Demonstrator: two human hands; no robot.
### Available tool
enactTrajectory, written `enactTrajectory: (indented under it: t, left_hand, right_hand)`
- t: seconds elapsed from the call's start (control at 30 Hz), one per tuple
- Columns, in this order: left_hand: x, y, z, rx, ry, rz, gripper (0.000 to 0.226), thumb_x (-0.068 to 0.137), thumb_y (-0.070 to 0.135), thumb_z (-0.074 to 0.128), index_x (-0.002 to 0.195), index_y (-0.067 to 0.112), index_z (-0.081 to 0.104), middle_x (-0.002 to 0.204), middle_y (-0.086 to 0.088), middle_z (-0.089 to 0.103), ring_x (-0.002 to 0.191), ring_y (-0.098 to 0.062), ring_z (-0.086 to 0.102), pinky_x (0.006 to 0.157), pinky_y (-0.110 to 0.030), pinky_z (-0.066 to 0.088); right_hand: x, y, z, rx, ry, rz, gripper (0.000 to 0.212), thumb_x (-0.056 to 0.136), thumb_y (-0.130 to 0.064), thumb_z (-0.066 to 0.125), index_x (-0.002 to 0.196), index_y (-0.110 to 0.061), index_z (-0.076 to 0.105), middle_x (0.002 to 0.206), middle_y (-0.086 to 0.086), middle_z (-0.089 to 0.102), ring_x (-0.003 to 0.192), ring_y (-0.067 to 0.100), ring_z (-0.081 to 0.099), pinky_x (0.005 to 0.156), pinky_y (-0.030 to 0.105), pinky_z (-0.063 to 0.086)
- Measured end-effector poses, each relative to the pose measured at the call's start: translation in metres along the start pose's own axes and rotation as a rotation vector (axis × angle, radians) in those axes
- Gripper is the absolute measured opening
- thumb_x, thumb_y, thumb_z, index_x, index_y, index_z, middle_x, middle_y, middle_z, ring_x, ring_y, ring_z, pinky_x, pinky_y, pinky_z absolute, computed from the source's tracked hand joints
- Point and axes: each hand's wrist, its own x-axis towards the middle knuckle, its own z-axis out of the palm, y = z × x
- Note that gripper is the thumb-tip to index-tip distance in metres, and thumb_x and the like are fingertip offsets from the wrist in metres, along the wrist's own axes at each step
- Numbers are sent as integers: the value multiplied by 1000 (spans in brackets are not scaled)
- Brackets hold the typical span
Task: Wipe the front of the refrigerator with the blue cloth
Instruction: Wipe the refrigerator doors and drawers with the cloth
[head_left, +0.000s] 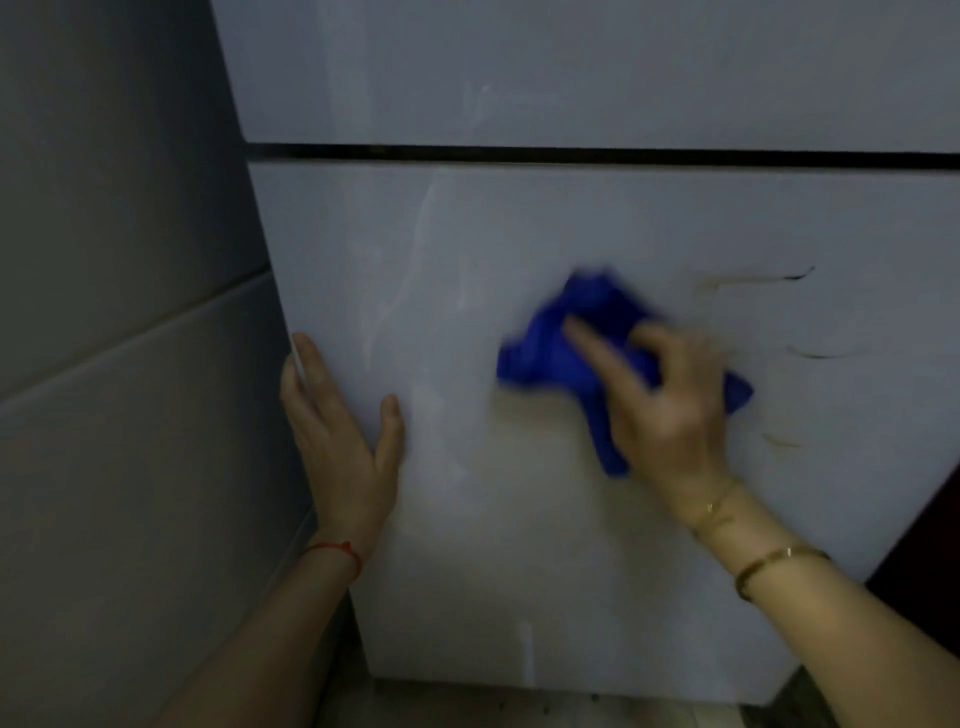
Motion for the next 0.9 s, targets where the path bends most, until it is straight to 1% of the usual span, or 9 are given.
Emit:
enactTrajectory:
  t: [0.07,0.13,0.2,0.3,0.43,0.53,0.67,0.8,0.9]
  left_hand:
    - [-1,1,0,-7,-4,3,84,92,38,47,156,14,-1,159,-7,7,148,-14,13,121,-19,8]
    - [-1,-1,-2,-10,-21,15,84,92,40,47,156,15,-2,158,1,4,149,-13,12,122,-19,8]
    - [-2,-1,-3,-30,-47,11,85,91,44,46,156,19,-4,155,10,0,148,-10,12,121,-15,8]
    - [-2,-4,-5,0,-48,24,85,92,45,44,156,16,-2,154,8,2,146,-5,11,119,-9,6]
    - [-1,0,-7,-29,-74,24,84,92,46,43,155,24,-8,160,0,3,148,-8,11,120,-12,6]
    - [-2,2,-5,-14,-51,18,84,92,43,44,156,19,-5,160,-5,5,148,-10,12,121,-15,6]
    - [-3,3,-2,7,-22,-7,83,91,41,44,156,21,-5,157,5,3,148,-9,8,121,-17,5]
    - [-4,6,-3,9,-30,-28,83,91,43,43,156,18,-2,161,-2,3,148,-11,9,123,-27,10]
    - [-5,13,-4,52,-15,-24,84,91,46,41,156,13,0,162,-6,3,149,-11,6,124,-34,11]
  right_hand:
    - [51,3,8,5,135,239,44,94,-8,59,135,-21,50,106,13,49,90,29,49,76,39,42]
    - [72,-11,20,-16,175,315,44,93,-9,59,135,-21,51,106,14,51,87,30,51,74,40,42]
    - [52,-36,27,-42,84,169,52,92,-7,60,138,-26,46,110,10,46,80,30,52,71,39,41]
    - [-34,-63,24,6,-147,-189,47,94,-3,53,134,-27,52,109,9,47,75,26,47,63,37,40]
    - [-93,-32,-3,-29,-269,-215,50,87,-5,57,131,-28,51,107,9,48,78,26,45,61,36,45]
    - [-31,1,-12,-70,-67,-1,59,90,0,55,140,-27,43,105,11,45,82,31,46,71,43,41]
    - [67,18,5,-29,195,332,41,94,-6,53,134,-17,54,105,14,48,90,28,46,77,42,43]
    - [9,-31,17,-60,-21,45,60,88,-1,60,140,-27,43,108,10,43,79,29,51,70,40,44]
    - [-66,-43,8,-49,-216,-154,61,83,-1,64,136,-28,48,106,9,46,74,25,45,60,36,43]
